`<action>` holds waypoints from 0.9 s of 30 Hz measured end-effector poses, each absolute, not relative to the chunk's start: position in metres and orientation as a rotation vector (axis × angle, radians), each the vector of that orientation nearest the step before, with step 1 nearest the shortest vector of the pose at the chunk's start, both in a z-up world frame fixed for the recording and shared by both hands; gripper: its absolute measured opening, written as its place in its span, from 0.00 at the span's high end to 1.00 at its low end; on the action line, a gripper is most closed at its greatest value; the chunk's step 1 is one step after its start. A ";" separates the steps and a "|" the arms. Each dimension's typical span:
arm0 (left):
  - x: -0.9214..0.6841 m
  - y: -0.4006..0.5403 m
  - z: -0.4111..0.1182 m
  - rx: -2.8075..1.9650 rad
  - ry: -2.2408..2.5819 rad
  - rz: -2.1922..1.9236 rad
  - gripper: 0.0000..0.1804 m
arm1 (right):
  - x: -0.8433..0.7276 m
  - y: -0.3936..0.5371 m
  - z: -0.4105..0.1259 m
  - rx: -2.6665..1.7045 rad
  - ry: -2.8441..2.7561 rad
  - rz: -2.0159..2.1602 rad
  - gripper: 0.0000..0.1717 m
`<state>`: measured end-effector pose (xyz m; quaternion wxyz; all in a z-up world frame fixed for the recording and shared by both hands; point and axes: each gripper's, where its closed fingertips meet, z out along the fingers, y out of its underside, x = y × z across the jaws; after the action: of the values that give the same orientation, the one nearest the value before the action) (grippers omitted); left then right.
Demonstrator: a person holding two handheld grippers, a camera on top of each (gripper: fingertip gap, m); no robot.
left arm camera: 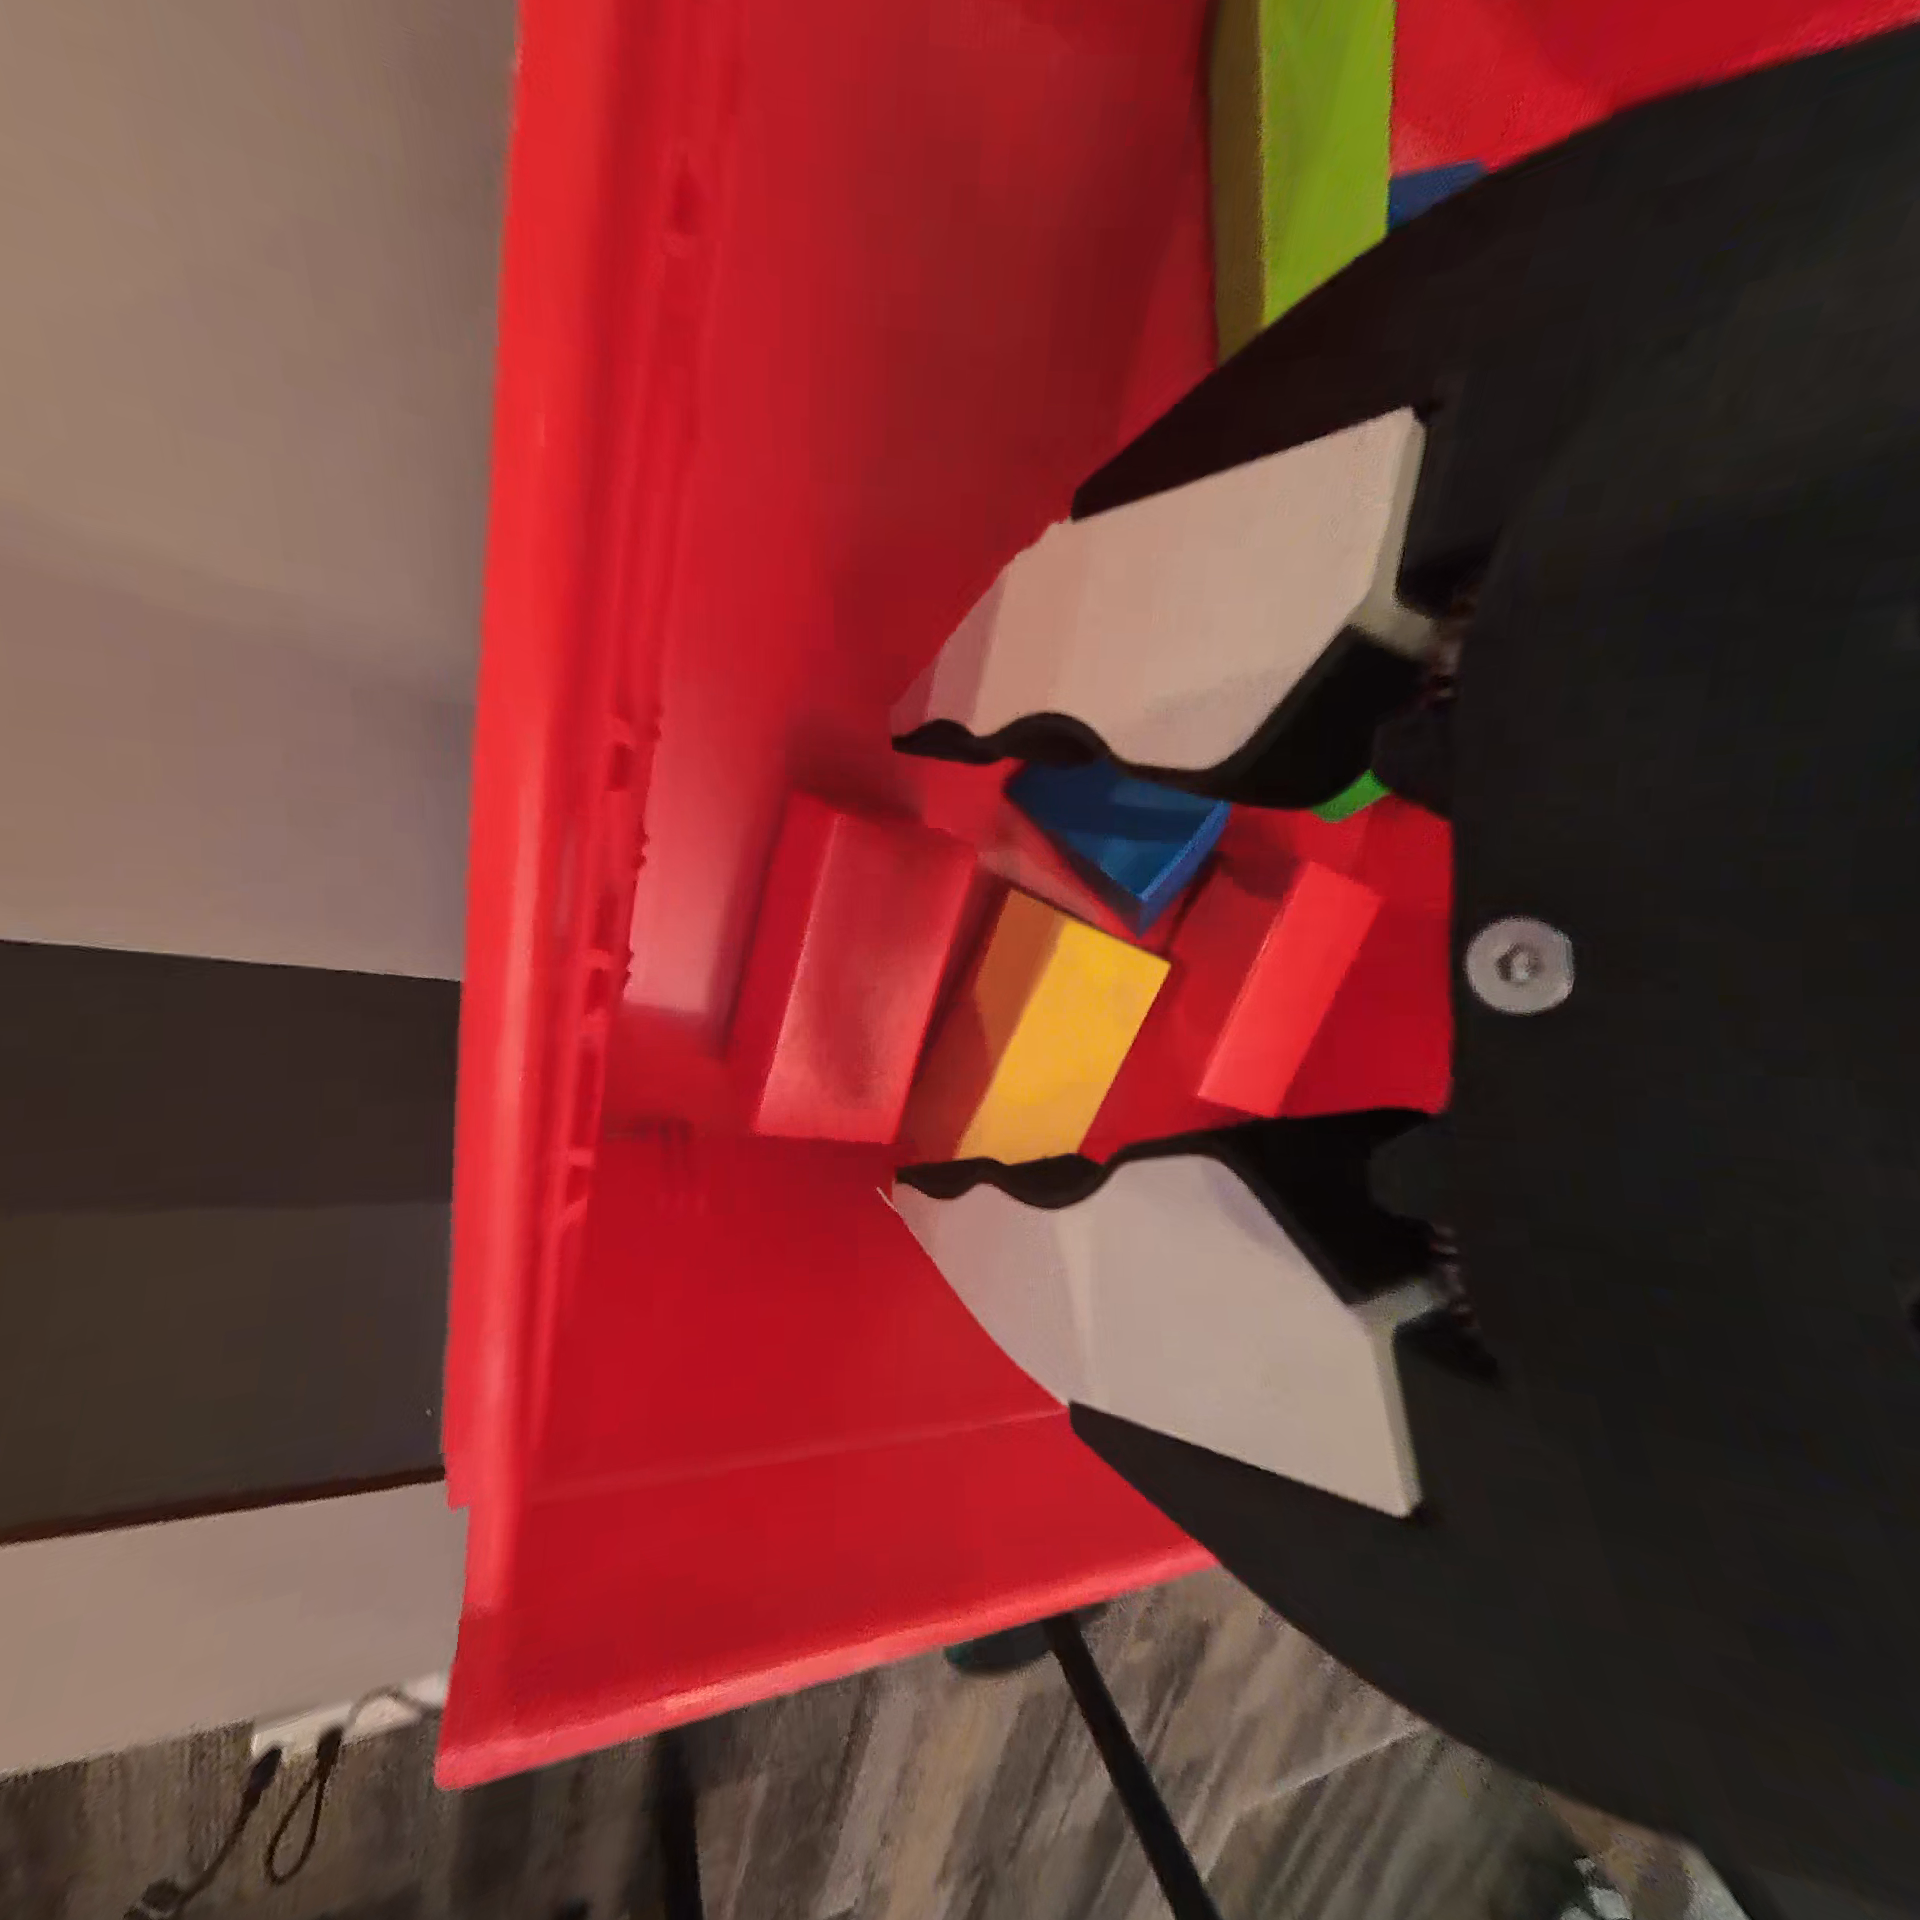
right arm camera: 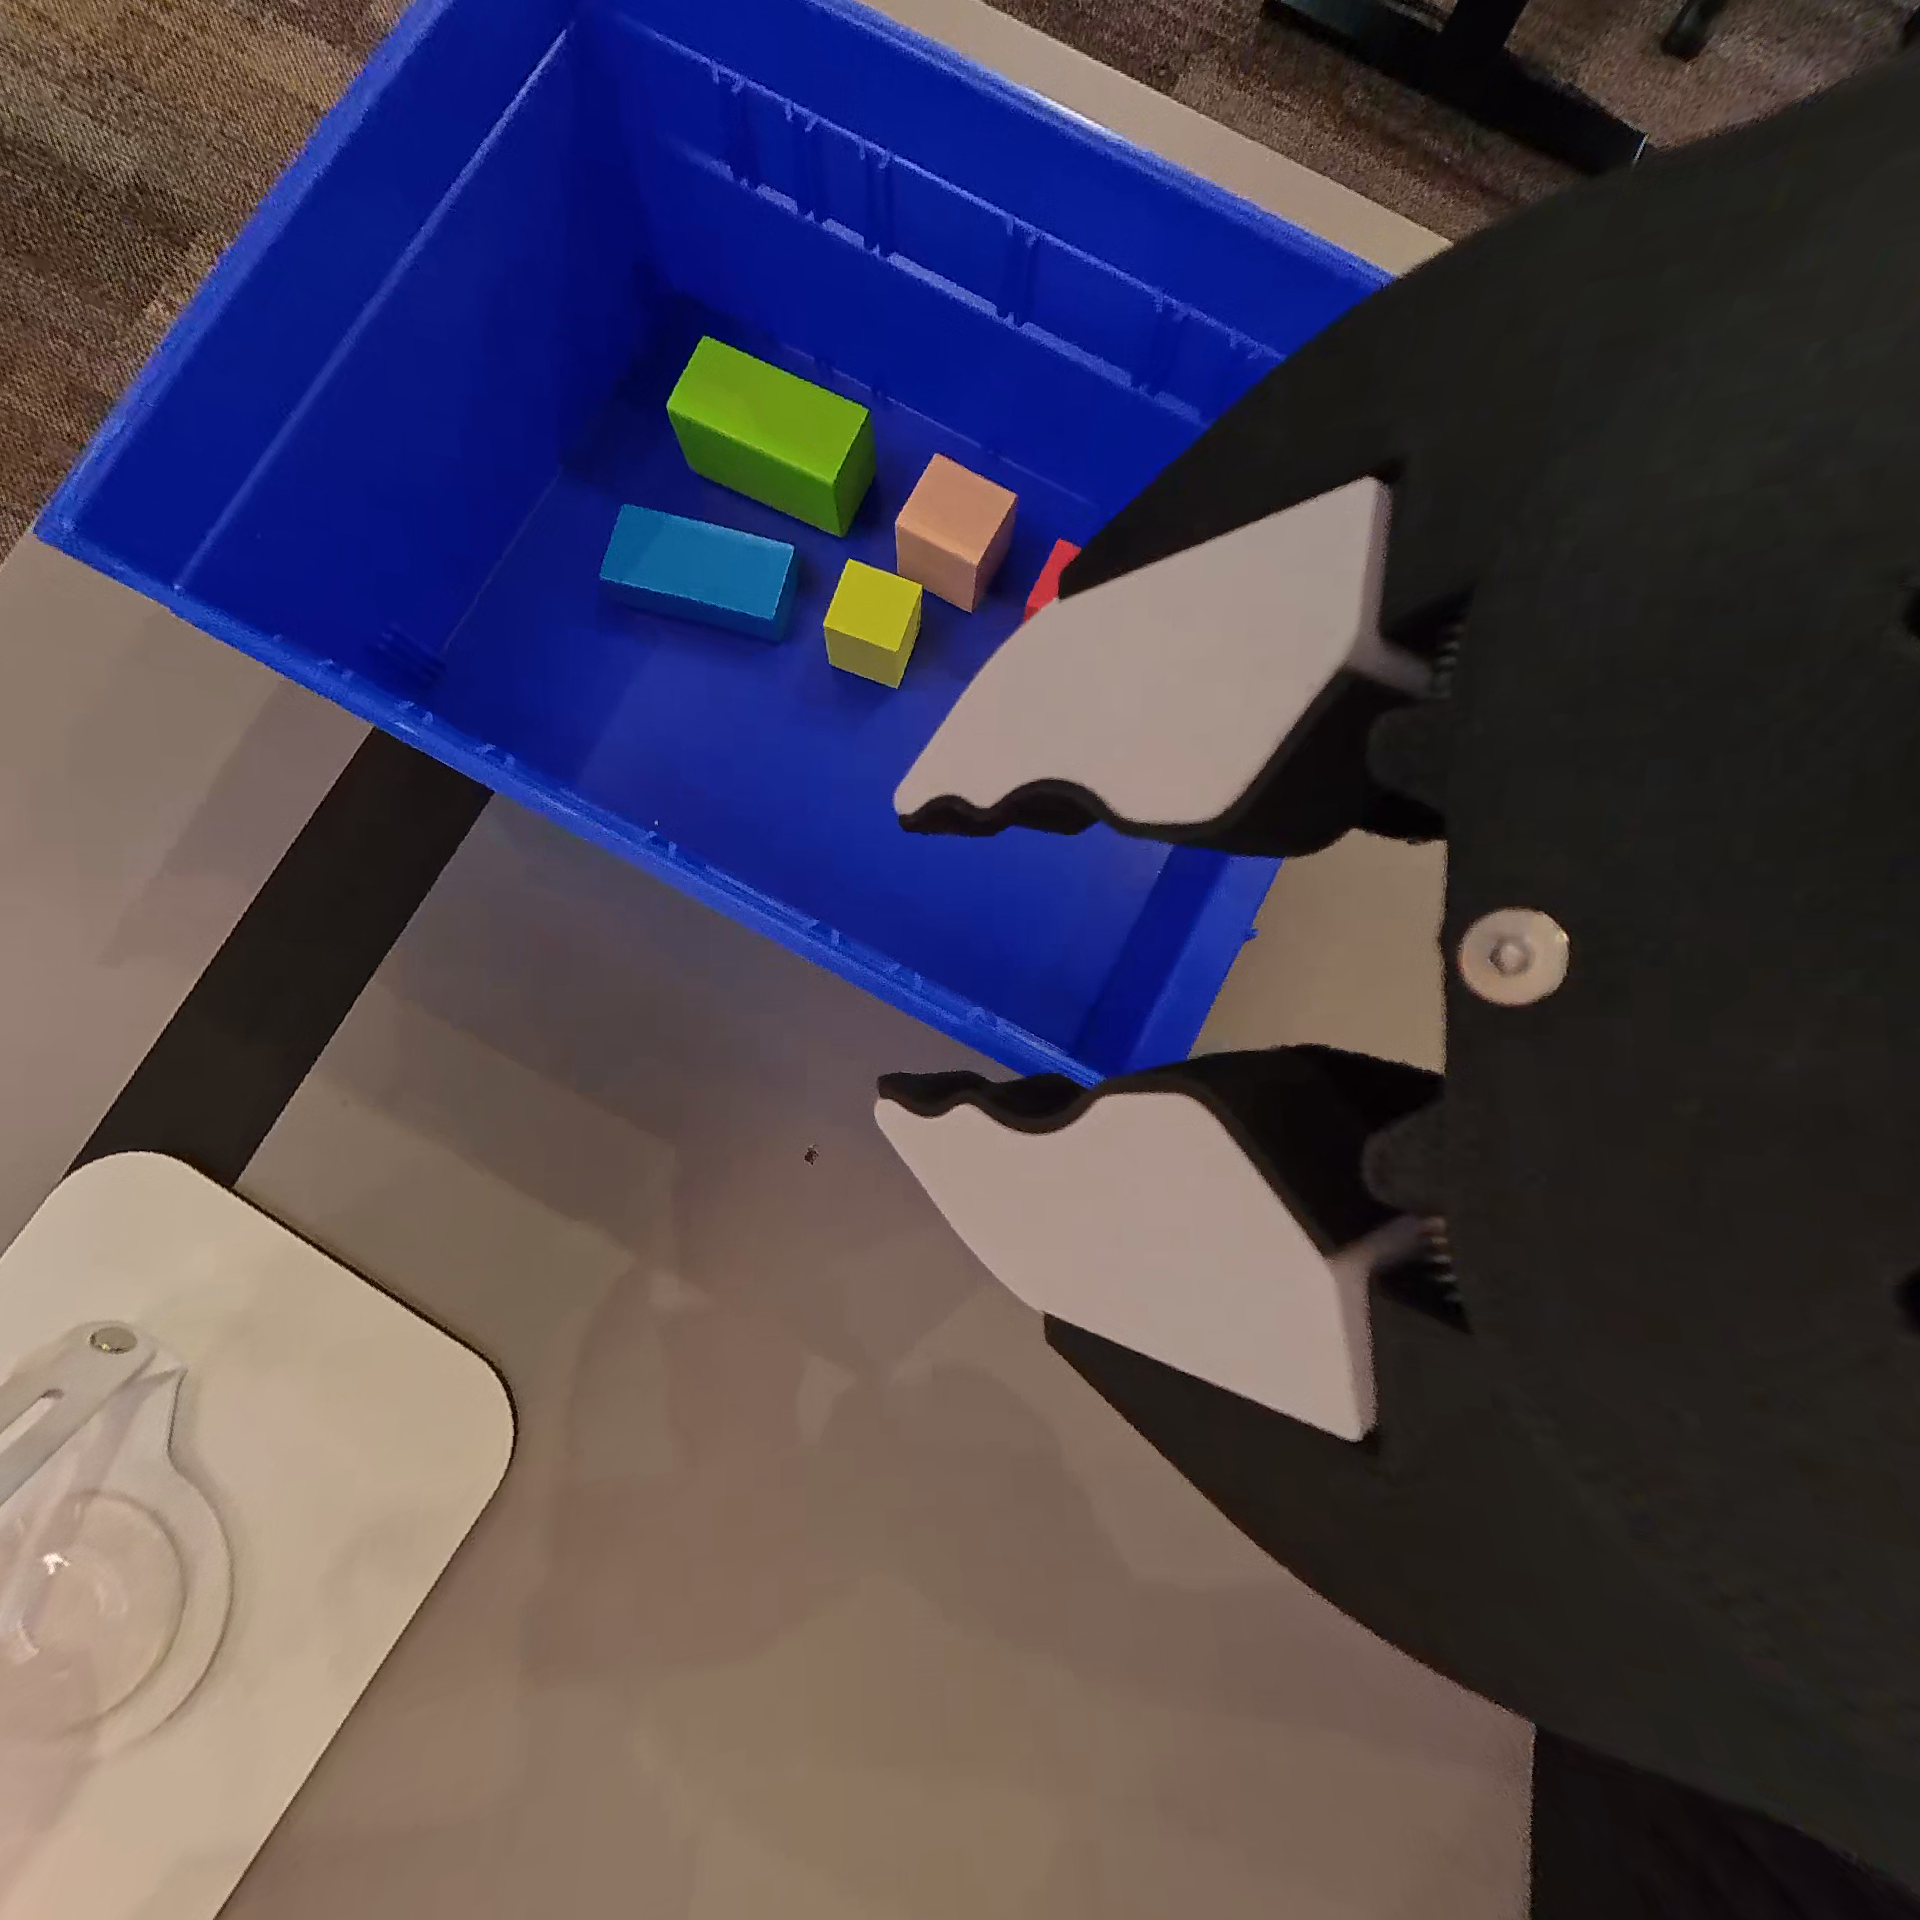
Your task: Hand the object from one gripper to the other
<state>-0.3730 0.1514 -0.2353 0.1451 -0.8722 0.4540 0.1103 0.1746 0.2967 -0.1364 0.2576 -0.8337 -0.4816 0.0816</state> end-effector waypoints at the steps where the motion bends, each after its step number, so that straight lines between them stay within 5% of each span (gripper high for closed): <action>1: -0.374 0.154 -0.236 -2.518 1.317 0.290 0.58 | 0.175 0.296 -0.136 -2.261 -1.314 0.215 0.76; 18: -0.383 0.154 -0.252 -2.564 1.257 0.136 0.60 | 0.158 0.283 -0.115 -2.170 -1.340 0.201 0.74; 23: -0.363 0.135 -0.180 -2.333 0.938 0.010 0.61 | 0.119 0.238 -0.047 -1.778 -1.398 0.234 0.77; 27: -0.296 0.098 -0.097 -1.990 0.755 -0.226 0.61 | 0.039 0.146 -0.002 -1.417 -1.546 0.558 0.69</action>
<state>-0.2964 0.0981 -0.0966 0.4802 -0.8156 0.3093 -0.0926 0.0387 0.1464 -0.0018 0.4666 -0.5775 -0.6301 0.2275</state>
